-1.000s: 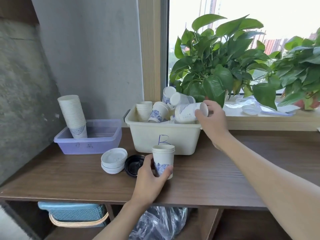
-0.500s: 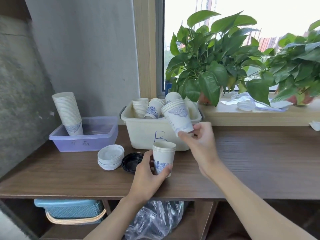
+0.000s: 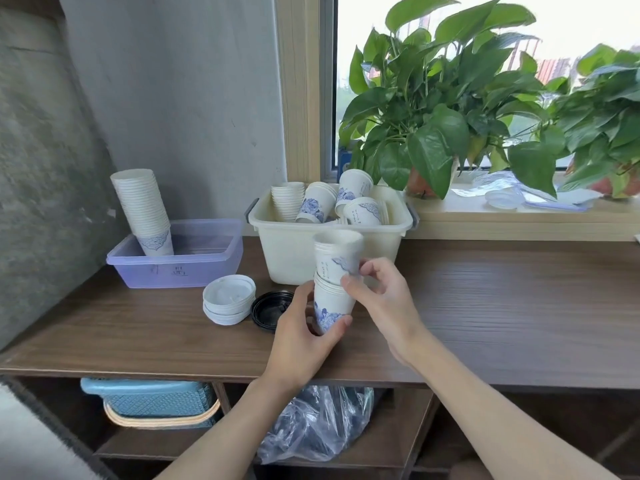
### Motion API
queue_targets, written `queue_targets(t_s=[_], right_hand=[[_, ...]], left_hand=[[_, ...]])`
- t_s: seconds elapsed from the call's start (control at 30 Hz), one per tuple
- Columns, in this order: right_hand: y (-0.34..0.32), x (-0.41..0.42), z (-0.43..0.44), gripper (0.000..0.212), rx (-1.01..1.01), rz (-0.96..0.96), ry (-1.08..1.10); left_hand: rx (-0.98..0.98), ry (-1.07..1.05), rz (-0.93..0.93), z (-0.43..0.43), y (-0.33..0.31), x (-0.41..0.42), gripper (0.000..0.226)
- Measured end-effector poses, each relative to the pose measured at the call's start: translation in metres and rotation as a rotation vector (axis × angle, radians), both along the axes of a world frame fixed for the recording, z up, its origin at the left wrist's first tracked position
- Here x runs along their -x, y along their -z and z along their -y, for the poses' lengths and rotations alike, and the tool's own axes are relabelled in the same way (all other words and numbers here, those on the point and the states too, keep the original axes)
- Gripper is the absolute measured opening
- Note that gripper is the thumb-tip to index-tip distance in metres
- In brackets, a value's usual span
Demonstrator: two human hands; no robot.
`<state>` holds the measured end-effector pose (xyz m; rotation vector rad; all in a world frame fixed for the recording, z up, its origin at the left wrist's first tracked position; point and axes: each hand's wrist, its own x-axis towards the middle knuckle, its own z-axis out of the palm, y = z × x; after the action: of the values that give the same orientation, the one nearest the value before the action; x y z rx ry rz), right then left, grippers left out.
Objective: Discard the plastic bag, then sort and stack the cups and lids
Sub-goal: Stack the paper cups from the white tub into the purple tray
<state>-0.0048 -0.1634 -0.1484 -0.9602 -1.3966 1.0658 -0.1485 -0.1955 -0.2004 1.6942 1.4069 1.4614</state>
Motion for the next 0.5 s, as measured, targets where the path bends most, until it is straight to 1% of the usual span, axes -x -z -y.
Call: queue_targets(t_s=[0.1, 0.13, 0.17, 0.2, 0.23, 0.3, 0.33, 0.37, 0.43, 0.5], right_hand=[[-0.0045, -0.0004, -0.0035, 0.038, -0.040, -0.020, 0.021], [-0.0061, -0.0009, -0.0048, 0.046, -0.047, -0.026, 0.008], [-0.0077, -0.0018, -0.0051, 0.053, -0.053, -0.020, -0.012], [-0.0086, -0.0027, -0.0051, 0.055, -0.064, 0.010, -0.025], [-0.0087, -0.0027, -0.0056, 0.049, -0.079, 0.047, -0.041], [-0.0062, -0.0008, -0.0064, 0.024, -0.115, 0.150, -0.057], [-0.0040, 0.0006, -0.0062, 0.014, -0.124, 0.186, -0.056], [-0.0015, 0.0019, -0.0064, 0.012, -0.121, 0.202, -0.048], [-0.0010, 0.0021, -0.0069, 0.016, -0.111, 0.221, -0.051], [-0.0061, -0.0006, -0.0100, 0.020, -0.121, 0.286, -0.078]], left_hand=[[-0.002, -0.008, -0.007, -0.0003, 0.0005, 0.0005, 0.060], [-0.001, -0.009, -0.007, -0.0002, 0.0004, 0.0003, 0.060], [0.001, -0.009, -0.005, 0.0000, 0.0002, 0.0000, 0.060], [0.004, -0.007, -0.003, -0.0001, 0.0001, -0.0001, 0.061], [0.006, -0.006, -0.002, -0.0004, 0.0005, -0.0002, 0.062], [0.007, -0.006, -0.003, -0.0007, 0.0011, -0.0001, 0.062], [0.005, -0.005, -0.003, -0.0008, 0.0012, 0.0000, 0.061], [0.004, -0.006, -0.002, -0.0010, 0.0013, 0.0003, 0.060], [0.000, -0.008, -0.001, -0.0007, 0.0012, 0.0005, 0.058], [0.003, -0.013, 0.010, -0.0005, 0.0012, 0.0005, 0.057]])
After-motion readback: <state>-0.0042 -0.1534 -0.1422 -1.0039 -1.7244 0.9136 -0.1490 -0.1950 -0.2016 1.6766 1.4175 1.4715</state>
